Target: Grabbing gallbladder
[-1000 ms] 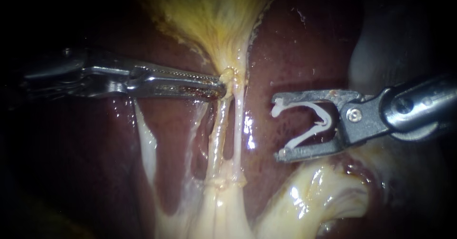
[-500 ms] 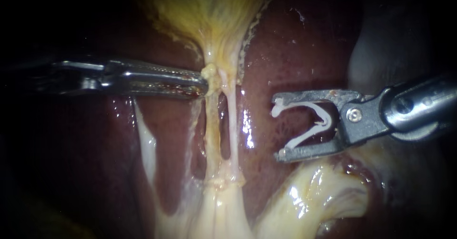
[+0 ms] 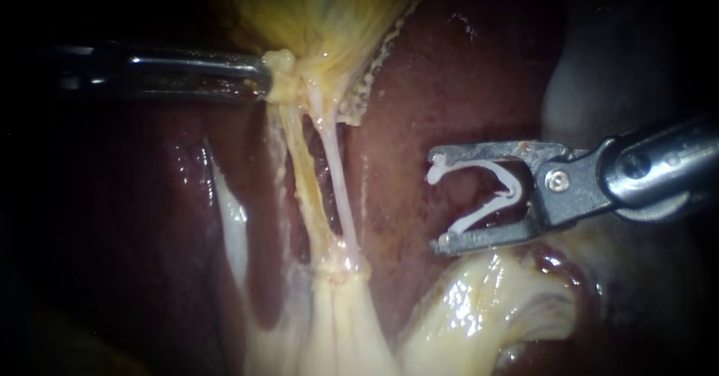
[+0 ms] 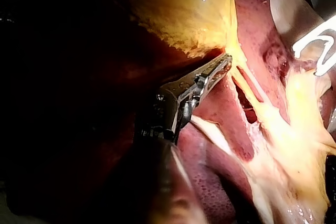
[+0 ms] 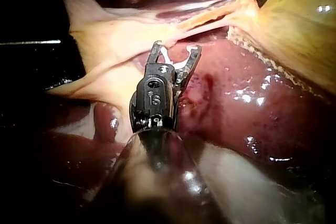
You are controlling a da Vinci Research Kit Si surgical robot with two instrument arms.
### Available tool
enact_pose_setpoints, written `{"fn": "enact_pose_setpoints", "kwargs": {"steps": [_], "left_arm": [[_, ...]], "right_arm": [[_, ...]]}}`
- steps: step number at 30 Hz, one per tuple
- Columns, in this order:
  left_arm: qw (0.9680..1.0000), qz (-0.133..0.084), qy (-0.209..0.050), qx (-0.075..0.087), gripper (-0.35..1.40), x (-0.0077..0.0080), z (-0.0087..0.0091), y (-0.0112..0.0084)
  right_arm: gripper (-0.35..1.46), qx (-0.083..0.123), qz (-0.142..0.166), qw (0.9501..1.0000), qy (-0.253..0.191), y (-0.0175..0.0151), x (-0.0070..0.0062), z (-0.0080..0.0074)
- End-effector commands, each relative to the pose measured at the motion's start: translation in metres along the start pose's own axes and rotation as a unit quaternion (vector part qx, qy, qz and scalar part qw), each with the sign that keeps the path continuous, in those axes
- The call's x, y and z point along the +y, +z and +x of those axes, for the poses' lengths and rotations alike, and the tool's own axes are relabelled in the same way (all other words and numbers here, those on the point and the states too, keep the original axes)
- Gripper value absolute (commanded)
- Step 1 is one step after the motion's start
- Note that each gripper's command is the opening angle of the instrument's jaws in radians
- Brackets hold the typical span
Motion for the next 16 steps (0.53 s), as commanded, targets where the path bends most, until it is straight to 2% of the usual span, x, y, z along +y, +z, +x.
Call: {"fn": "enact_pose_setpoints", "kwargs": {"steps": [1, 16], "left_arm": [[1.0, -0.003, 0.0, 0.0, -0.35, 0.0, 0.0, -0.0001], [0.9998, -0.018, -0.004, -0.003, -0.35, -0.0002, 0.0004, -0.0001]], "right_arm": [[0.5, 0.0, 0.0, 1.0, 0.0, 0.0, 0.0, 0.0], [0.5, 0.0, 0.0, 1.0, 0.0, 0.0, 0.0, 0.0]]}}
